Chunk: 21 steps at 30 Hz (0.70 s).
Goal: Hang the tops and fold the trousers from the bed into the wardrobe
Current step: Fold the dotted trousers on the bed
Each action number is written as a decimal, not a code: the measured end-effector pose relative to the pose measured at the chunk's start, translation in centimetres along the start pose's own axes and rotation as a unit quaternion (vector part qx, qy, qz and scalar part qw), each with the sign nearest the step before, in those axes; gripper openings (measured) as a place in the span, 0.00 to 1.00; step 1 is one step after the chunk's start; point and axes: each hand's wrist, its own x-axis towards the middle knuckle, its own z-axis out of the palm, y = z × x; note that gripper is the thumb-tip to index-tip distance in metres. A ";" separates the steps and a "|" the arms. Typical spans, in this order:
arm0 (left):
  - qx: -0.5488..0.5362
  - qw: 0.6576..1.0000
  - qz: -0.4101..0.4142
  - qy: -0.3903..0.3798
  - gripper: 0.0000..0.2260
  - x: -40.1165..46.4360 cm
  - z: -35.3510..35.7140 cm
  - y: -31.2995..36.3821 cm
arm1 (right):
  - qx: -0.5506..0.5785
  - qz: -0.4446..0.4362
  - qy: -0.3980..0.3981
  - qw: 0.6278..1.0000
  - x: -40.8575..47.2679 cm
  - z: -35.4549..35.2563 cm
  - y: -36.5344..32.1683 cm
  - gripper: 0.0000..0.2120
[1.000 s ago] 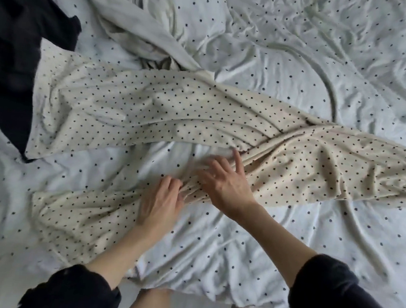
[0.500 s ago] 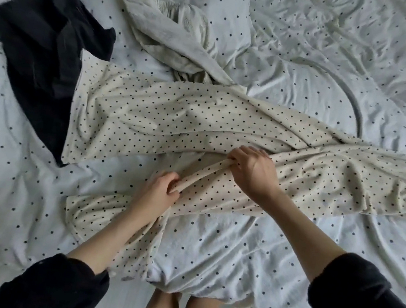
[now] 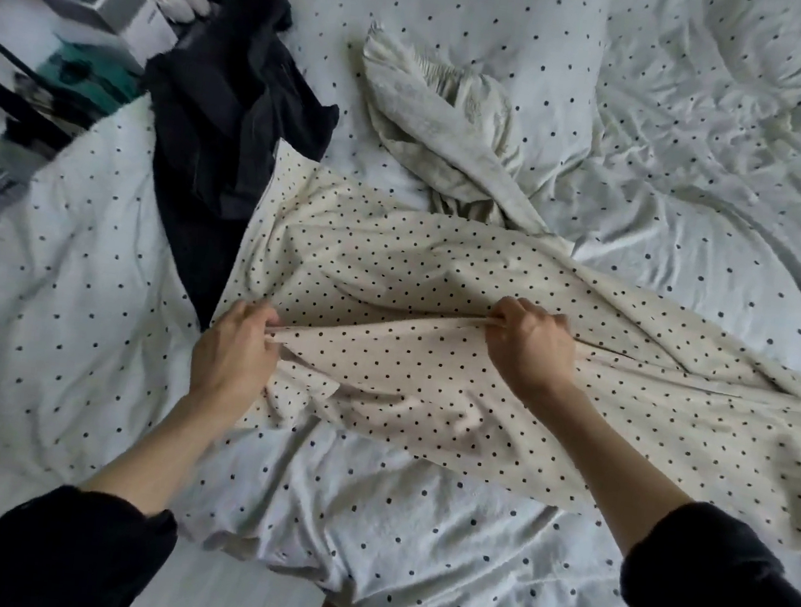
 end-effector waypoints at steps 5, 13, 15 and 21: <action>0.020 0.999 -0.027 0.010 0.10 2.9 -1.3 -2.5 | -0.045 -0.019 -0.073 0.996 0.5 1.1 -2.4 0.11; -0.088 0.993 0.072 0.036 0.12 10.4 -5.3 -3.3 | 0.020 0.027 0.050 0.998 4.5 0.3 -4.8 0.08; -0.099 0.988 0.112 0.046 0.12 12.8 -6.3 -2.7 | 0.033 0.038 0.085 0.995 6.0 -0.4 -4.7 0.11; -0.057 0.971 0.215 0.091 0.08 20.5 -6.5 -0.7 | 0.021 0.088 0.095 0.991 9.8 -1.0 -4.6 0.09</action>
